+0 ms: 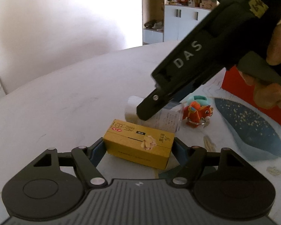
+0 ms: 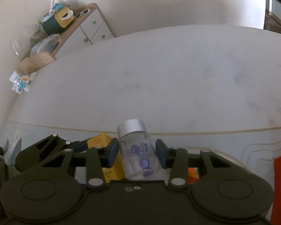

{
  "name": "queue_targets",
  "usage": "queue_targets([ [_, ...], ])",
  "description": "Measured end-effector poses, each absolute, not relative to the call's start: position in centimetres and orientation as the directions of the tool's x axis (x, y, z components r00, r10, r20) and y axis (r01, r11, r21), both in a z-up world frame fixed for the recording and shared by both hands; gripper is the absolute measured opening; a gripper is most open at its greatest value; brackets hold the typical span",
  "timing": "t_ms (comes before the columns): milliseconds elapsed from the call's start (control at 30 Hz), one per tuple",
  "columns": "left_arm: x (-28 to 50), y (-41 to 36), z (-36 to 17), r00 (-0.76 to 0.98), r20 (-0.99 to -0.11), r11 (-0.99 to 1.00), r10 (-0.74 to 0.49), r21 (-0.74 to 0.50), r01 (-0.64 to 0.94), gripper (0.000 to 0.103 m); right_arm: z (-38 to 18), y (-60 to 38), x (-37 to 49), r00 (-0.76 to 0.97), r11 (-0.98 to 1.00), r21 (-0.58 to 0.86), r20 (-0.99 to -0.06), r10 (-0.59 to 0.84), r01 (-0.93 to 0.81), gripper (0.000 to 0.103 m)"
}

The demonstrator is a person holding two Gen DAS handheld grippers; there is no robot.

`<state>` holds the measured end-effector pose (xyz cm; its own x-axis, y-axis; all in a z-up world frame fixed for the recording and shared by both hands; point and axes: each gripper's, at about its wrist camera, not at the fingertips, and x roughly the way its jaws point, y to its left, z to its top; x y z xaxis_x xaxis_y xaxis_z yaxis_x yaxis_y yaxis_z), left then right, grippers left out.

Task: Organize rigid objects
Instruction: 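Grasp the yellow box with the left tool while the right tool grasps the clear purple jar, then carry the yellow box and clear jar up over the red box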

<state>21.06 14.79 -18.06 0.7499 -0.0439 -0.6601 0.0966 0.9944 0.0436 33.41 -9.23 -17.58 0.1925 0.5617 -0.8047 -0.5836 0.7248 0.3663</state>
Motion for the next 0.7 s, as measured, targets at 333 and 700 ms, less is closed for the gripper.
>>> queue_targets([
  [333, 19.1, 13.1, -14.7, 0.766, -0.642, 0.998, -0.034, 0.015, 0.058, 0.076, -13.9, -13.0, 30.6, 0.228, 0.737, 0.389, -0.780, 0.583, -0.553, 0.042],
  [700, 17.2, 9.1, -9.9, 0.785, -0.616, 0.997, -0.057, 0.007, 0.078, 0.076, -9.7, -19.2, 28.8, 0.317, 0.753, 0.394, -0.731, 0.605, -0.528, 0.042],
])
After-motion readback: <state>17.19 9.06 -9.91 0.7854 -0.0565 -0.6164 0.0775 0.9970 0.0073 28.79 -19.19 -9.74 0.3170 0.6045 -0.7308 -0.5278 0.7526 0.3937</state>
